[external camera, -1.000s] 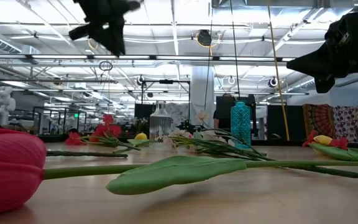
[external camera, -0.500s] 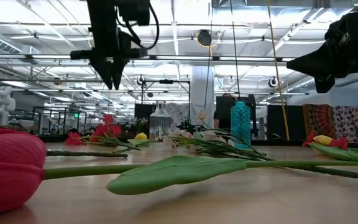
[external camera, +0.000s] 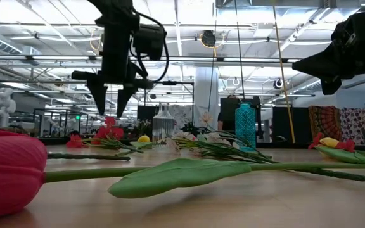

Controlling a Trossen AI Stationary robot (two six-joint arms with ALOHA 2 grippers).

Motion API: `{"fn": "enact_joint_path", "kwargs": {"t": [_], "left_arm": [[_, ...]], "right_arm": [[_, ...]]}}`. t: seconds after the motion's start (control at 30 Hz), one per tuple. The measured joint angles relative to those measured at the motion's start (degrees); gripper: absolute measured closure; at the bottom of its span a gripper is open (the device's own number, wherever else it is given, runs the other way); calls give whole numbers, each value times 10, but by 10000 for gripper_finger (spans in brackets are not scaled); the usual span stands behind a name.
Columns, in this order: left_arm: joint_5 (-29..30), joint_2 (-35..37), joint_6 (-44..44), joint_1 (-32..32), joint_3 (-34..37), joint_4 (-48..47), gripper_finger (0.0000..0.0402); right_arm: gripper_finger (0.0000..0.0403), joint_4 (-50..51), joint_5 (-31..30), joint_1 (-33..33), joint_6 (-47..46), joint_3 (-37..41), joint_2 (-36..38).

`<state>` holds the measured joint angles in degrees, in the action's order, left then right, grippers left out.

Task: Sort flowers into vase by color
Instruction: Put the left red flower into the transparent vase

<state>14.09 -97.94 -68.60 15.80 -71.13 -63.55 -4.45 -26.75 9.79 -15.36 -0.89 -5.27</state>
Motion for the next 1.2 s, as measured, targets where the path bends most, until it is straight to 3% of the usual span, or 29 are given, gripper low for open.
{"fn": "enact_joint_path", "kwargs": {"t": [0.3,0.57,0.97,1.1,1.2], "left_arm": [[-31,-38,-50,38,0,1,178],[-21,-68,-52,68,0,30,178],[-71,-130,-46,96,7,47,178],[-91,-140,-33,96,5,46,194],[-96,-140,-33,93,5,47,228]], "right_arm": [[403,0,0,0,0,0,0],[403,0,0,0,0,0,0],[403,0,0,0,0,0,0],[403,0,0,0,0,0,0],[403,0,0,0,0,0,0]]}}
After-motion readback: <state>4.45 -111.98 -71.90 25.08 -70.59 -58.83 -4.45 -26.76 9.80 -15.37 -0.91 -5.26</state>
